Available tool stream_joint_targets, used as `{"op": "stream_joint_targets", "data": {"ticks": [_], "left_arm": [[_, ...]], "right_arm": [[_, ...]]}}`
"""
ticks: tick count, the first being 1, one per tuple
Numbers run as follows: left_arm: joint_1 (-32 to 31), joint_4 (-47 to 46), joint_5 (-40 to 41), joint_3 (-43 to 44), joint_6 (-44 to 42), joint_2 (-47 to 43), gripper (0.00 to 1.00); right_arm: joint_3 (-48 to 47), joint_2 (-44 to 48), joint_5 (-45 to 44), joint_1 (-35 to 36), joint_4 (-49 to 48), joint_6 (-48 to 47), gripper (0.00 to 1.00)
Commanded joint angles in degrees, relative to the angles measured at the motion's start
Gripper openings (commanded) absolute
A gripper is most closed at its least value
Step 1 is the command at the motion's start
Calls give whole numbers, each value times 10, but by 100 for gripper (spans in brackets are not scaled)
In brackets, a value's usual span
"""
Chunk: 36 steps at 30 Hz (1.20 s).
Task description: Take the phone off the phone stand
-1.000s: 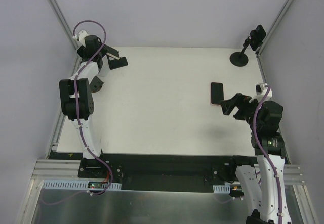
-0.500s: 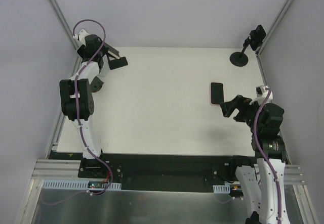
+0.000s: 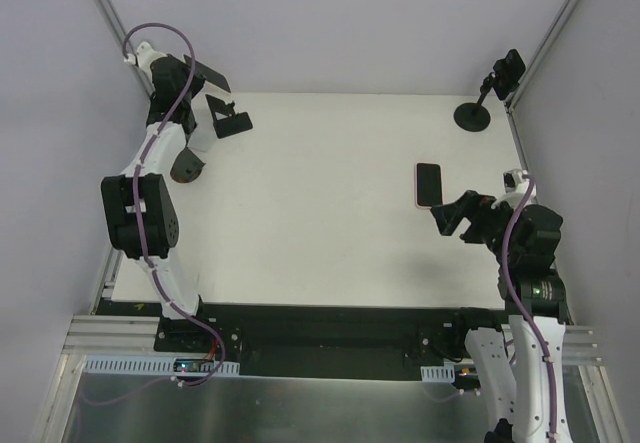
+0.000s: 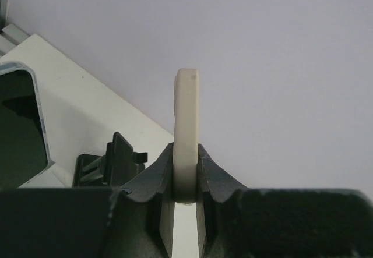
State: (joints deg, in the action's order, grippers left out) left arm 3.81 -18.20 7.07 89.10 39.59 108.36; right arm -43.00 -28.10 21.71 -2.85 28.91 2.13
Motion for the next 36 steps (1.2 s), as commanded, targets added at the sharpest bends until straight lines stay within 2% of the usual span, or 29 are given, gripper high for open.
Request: {"op": "stream_joint_targets", "data": {"ticks": [1, 7, 8, 12, 23, 28, 36], "left_arm": [[0, -83, -27, -33, 28, -107, 0], [-9, -83, -119, -102, 44, -174, 0], [-10, -80, -167, -114, 44, -178, 0], [-15, -75, -273, -154, 58, -209, 0], [-36, -76, -510, -269, 101, -325, 0], [-108, -96, -595, -298, 123, -351, 0], [-193, -187, -647, -339, 171, -382, 0]], "right_arm": [[-43, -22, 27, 2, 3, -3, 96], [-75, -65, 88, 2, 11, 2, 96], [-79, -72, 111, 2, 11, 2, 96], [-90, -99, 169, 2, 1, 13, 96], [-51, -141, 278, 28, -119, 98, 96], [-38, -168, 300, 82, -207, 142, 96], [-51, -213, 300, 181, -306, 189, 96]]}}
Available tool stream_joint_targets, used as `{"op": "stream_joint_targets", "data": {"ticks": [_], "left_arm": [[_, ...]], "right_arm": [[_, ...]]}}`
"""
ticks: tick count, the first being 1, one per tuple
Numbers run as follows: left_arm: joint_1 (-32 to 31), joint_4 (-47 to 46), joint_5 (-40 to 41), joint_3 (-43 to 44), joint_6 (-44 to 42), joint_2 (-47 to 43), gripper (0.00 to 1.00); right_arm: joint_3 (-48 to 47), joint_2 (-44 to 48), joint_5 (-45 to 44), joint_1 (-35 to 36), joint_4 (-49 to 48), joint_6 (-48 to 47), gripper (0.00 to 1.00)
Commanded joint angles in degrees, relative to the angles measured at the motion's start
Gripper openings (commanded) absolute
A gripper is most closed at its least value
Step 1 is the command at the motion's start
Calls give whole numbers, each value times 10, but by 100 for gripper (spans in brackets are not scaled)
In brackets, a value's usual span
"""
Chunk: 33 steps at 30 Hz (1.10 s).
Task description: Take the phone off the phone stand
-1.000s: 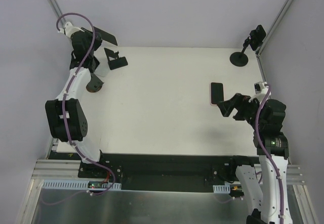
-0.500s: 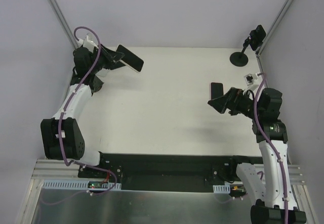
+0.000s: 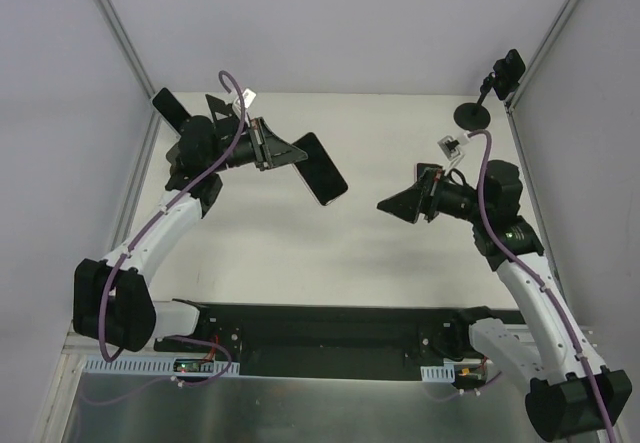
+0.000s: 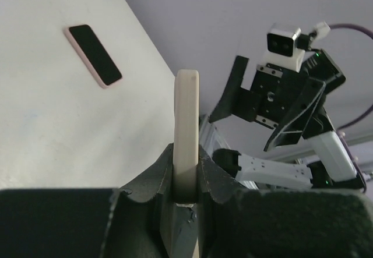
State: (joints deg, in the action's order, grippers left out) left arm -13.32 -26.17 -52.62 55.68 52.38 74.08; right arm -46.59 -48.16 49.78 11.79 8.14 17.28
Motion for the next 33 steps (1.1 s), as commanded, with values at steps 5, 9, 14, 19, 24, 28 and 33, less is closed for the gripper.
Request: {"op": "stream_joint_targets", "data": {"ticks": [5, 9, 14, 19, 24, 28, 33], "left_arm": [[-70, -126, -63, -7, 49, -48, 0], [-93, -131, -64, -7, 54, -48, 0], [-108, -157, -66, -7, 72, -44, 0], [-108, -185, -61, -16, 87, -40, 0], [-108, -201, -75, -14, 98, -25, 0], [-108, -194, -78, -8, 83, -19, 4], [-106, -154, -63, -11, 33, -31, 23]], "right_arm": [[-15, -39, 9, 84, -143, 54, 96], [-16, -62, -3, 120, -170, 60, 96], [-8, -82, -16, 155, -226, 80, 97], [-5, -112, -10, 179, -293, 113, 80], [0, -136, -11, 194, -342, 131, 50], [7, -132, -29, 194, -345, 138, 9], [11, -120, -28, 191, -305, 119, 1]]}}
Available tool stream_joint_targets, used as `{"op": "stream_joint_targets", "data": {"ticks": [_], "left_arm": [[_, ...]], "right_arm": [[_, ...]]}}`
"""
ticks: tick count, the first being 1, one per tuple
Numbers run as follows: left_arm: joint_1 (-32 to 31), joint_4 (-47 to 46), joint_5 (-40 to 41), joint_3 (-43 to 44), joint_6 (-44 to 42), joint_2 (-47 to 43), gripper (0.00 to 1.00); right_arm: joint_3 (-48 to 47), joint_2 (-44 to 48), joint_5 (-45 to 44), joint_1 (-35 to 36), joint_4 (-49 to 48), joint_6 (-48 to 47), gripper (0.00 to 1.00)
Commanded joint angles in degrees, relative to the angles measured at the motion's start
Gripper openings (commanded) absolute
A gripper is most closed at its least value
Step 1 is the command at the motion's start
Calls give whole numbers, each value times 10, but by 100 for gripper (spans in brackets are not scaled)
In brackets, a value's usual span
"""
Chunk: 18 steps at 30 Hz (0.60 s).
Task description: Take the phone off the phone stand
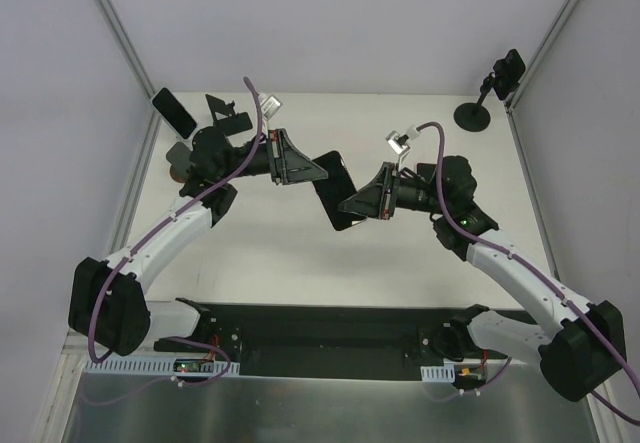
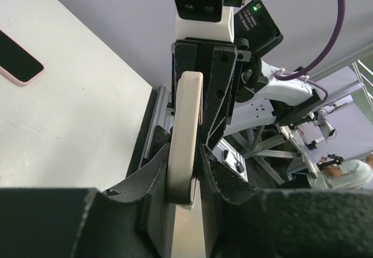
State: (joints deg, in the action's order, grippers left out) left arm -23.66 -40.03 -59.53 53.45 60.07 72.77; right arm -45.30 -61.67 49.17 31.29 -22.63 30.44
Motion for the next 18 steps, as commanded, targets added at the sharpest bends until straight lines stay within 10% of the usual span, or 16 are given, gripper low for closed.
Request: {"op": "stream_joint_targets", "data": {"ticks": [1, 9, 18], "left_arm": [[-2, 21, 9, 14, -58, -24, 28], [29, 274, 89, 42, -256, -94, 92], [32, 390, 303, -39, -387, -240, 99]], "right_arm": [[-2, 16, -23, -7, 14, -20, 1], [7, 25, -73, -40, 77, -48, 1], [-20, -7, -206, -110, 261, -99, 1]]}}
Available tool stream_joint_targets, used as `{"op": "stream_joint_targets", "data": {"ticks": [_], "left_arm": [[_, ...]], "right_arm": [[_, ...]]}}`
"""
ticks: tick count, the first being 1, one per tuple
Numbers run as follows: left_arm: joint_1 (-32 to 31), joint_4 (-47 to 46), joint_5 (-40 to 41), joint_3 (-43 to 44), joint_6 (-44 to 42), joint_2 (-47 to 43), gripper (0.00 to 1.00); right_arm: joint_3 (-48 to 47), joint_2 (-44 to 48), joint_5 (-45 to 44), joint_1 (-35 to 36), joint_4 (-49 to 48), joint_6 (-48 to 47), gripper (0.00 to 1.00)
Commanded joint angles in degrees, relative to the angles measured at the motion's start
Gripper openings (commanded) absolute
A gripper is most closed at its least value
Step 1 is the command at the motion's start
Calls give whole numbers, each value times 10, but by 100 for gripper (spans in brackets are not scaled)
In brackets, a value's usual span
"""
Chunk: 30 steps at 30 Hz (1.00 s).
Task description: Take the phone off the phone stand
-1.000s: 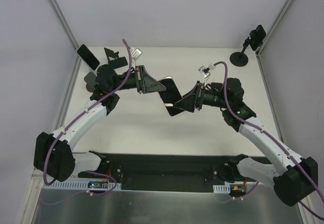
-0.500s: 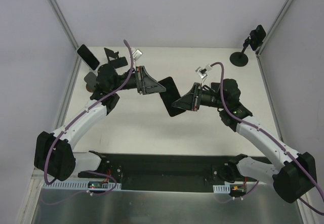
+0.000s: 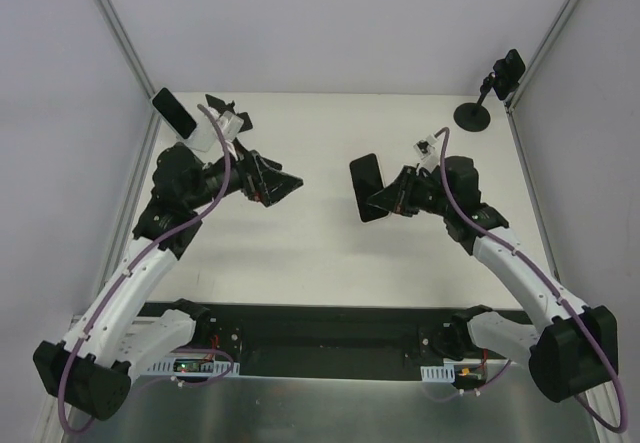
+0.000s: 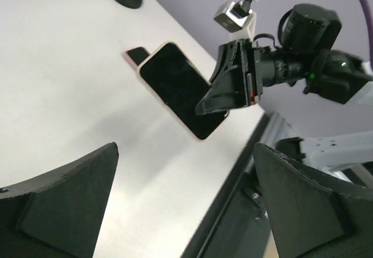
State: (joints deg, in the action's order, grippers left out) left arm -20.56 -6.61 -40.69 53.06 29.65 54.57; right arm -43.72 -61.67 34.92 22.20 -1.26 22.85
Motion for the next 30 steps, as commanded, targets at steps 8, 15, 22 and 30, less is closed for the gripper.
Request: {"op": "stream_joint_targets", "data": {"ticks": [8, 15, 22, 30], "left_arm": [[1, 60, 252, -180, -165, -185, 99], [1, 61, 326, -266, -188, -234, 99], [1, 56, 334, -267, -211, -219, 99], [2, 53, 338, -262, -215, -207, 99]], "right_arm": [[-40, -85, -153, -36, 54, -32, 1], [-73, -176, -179, -51, 28, -54, 1], [-137, -283, -176, -68, 17, -54, 1], [-164, -369, -168, -85, 0, -56, 1]]}}
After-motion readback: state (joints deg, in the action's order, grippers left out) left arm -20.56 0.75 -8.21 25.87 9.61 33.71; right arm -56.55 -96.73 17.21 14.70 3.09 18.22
